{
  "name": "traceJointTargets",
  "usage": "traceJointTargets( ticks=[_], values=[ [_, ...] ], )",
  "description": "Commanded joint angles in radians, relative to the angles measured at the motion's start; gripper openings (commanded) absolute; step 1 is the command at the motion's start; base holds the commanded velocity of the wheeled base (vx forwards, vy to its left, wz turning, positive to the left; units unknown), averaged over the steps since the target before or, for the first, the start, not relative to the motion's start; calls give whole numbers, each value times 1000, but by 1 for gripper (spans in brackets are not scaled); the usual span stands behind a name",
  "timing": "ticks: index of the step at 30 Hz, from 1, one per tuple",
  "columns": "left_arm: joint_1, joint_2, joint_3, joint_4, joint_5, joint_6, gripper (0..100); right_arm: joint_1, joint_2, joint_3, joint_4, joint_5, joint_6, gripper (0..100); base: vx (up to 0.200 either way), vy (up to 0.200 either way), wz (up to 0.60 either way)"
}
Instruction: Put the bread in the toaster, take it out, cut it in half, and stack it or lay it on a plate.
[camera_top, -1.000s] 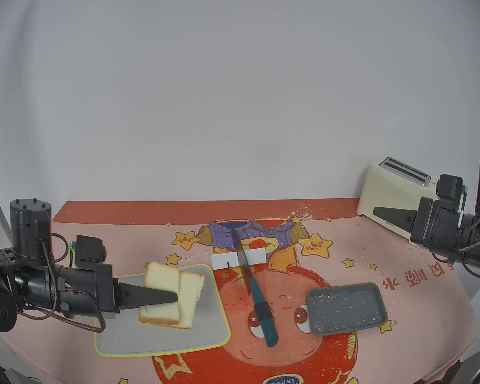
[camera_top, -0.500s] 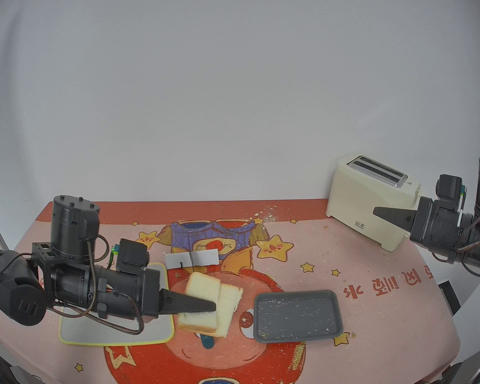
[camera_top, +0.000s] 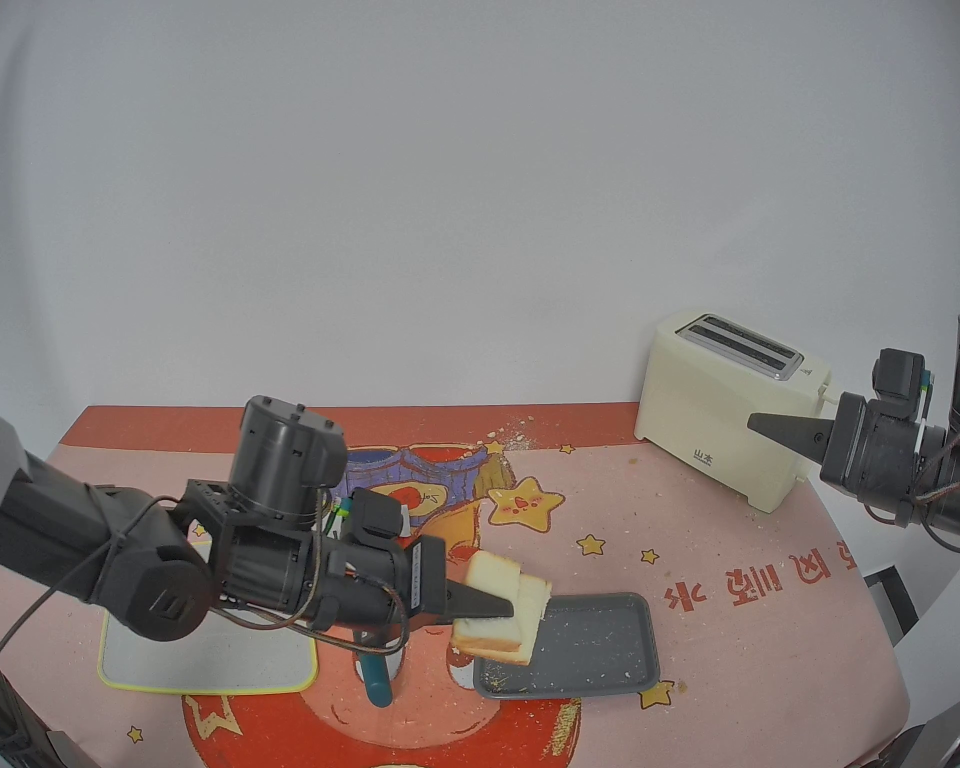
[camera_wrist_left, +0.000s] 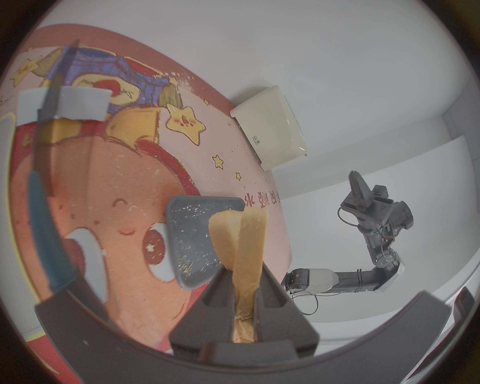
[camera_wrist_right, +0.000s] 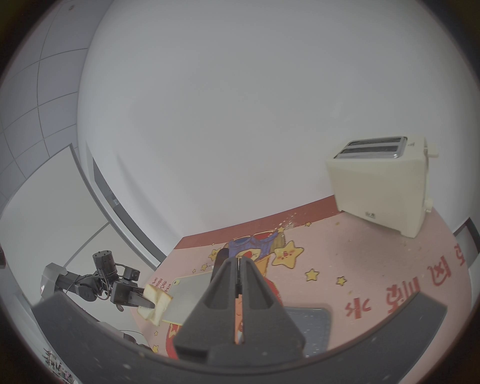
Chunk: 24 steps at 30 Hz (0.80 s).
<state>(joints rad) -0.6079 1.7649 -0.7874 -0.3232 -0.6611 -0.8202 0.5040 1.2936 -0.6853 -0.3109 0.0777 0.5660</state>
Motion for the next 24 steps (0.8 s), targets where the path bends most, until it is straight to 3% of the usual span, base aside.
traceJointTargets(
  ticks=[1, 12, 24],
  values=[
    [-18, 97, -65, 0, 0, -30, 0, -9, 4, 0, -1, 1, -1, 0, 0, 0, 0],
    [-66, 185, -184, 9, 3, -97, 0, -13, 4, 0, -1, 1, -1, 0, 0, 0, 0],
    [-107, 254, -237, 39, 20, -108, 0, -13, 10, 1, -1, 1, -1, 0, 0, 0, 0]
  ],
)
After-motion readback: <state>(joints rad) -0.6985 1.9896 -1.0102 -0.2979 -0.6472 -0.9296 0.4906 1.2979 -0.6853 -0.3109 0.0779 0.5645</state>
